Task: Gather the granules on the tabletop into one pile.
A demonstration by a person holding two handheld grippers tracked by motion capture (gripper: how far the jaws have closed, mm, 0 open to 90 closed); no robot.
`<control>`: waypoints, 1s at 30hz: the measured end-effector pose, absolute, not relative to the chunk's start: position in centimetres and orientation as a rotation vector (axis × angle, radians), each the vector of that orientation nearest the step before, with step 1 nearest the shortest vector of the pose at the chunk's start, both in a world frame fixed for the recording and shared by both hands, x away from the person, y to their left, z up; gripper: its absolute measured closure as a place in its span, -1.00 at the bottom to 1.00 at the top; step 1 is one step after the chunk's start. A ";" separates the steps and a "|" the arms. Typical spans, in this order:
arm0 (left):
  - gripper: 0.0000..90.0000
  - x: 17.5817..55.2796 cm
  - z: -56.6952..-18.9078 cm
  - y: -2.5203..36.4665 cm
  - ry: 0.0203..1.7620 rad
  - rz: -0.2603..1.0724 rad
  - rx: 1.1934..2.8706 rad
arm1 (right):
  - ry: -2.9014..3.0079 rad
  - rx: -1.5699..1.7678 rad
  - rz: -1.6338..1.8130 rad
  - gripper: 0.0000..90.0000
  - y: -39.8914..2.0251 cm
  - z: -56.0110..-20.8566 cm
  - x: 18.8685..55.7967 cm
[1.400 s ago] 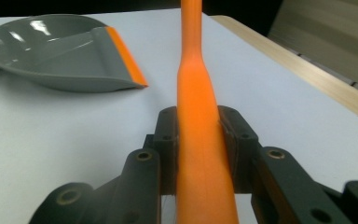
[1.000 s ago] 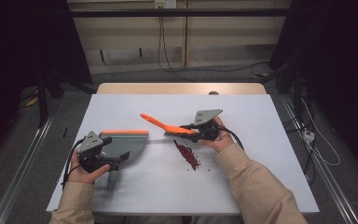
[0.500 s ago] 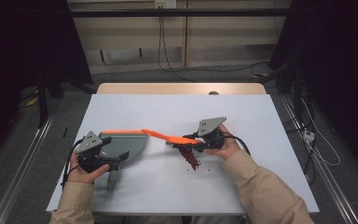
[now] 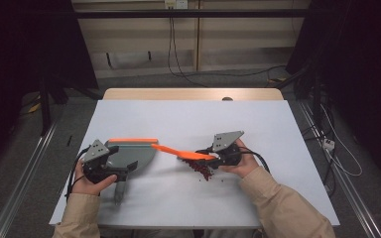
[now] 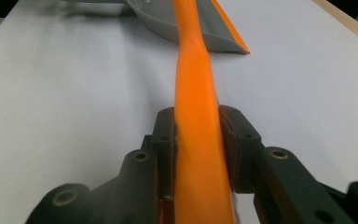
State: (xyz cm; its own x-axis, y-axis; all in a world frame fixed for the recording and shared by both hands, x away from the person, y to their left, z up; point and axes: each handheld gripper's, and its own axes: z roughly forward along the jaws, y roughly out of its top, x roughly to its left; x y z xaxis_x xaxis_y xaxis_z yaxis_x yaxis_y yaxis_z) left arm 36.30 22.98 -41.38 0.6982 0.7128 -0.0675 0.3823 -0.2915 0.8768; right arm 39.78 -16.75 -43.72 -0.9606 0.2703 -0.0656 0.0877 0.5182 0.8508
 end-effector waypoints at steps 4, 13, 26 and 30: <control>-0.83 36.3 -41.4 23.0 0.849 0.417 1.912 | 2.559 0.309 1.429 0.55 -16.8 -43.8 39.3; -0.83 36.3 -41.3 22.9 0.844 0.419 1.914 | 2.554 0.313 1.444 0.55 -16.7 -43.7 38.3; -0.83 36.3 -41.3 22.9 0.843 0.417 1.913 | 2.534 0.386 1.475 0.55 -16.6 -43.6 37.9; -0.83 36.3 -41.3 22.9 0.843 0.418 1.913 | 2.525 0.489 1.490 0.55 -16.6 -43.5 38.3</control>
State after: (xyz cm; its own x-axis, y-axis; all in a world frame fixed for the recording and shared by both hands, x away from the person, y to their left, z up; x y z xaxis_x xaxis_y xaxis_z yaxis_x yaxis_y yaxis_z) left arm 36.27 22.87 -41.31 0.7017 0.7095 -0.0651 0.3776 -0.2928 0.8785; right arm 38.28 -16.57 -43.49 -0.9321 0.3617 0.0207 0.1929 0.4472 0.8734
